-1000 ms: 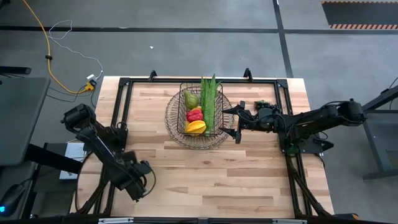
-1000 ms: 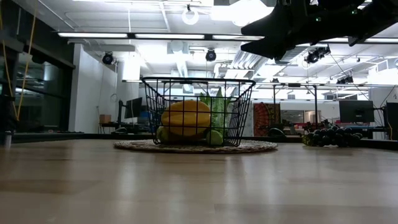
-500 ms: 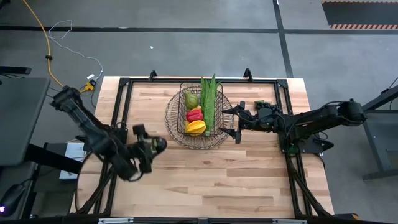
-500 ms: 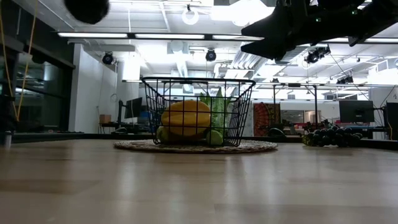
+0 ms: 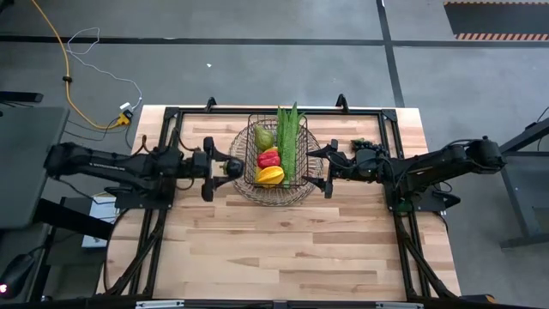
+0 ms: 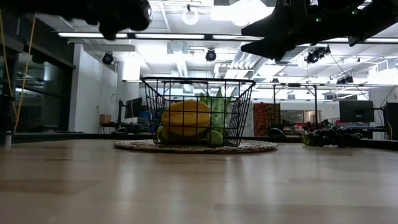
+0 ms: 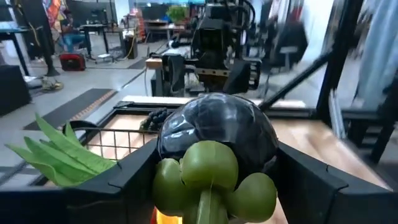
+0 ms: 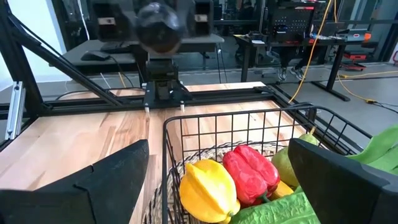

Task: Build produce basket
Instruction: Put the violet mangosteen into the black wire basket

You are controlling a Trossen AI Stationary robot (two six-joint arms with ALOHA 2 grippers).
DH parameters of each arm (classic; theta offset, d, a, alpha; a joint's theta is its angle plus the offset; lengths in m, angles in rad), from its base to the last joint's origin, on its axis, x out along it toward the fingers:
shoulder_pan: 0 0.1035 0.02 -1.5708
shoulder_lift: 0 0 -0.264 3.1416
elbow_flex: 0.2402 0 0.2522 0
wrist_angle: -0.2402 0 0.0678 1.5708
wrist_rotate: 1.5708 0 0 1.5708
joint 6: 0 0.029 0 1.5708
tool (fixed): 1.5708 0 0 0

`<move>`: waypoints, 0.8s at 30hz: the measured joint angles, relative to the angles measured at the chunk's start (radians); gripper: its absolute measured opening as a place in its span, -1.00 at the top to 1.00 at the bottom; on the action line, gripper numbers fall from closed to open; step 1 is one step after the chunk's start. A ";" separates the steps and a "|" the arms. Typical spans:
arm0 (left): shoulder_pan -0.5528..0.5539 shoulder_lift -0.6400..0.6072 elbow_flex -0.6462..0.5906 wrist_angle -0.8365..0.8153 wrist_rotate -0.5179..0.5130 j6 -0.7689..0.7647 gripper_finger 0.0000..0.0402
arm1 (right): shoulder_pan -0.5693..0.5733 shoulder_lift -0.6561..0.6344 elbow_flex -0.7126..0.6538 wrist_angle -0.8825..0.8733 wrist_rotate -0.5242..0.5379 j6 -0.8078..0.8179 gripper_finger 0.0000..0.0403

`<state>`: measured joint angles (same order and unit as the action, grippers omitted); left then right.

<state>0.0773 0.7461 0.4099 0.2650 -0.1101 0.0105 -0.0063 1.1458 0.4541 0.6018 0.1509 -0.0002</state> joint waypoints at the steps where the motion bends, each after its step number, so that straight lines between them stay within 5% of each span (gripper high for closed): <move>1: 0.028 0.000 -0.024 0.039 0.031 -0.022 -0.25 | 0.000 0.000 0.000 0.000 0.000 0.000 -0.86; 13: -0.002 0.009 -0.116 0.210 0.071 -0.094 -0.25 | 0.000 0.000 0.000 0.000 -0.002 0.000 -0.86; 24: -0.028 0.009 -0.116 0.212 -0.033 -0.085 -0.25 | 0.000 0.000 0.000 0.000 -0.002 0.000 -0.86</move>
<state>0.0494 0.7555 0.2939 0.4774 -0.1433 -0.0750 -0.0065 1.1458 0.4541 0.6022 0.1493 -0.0002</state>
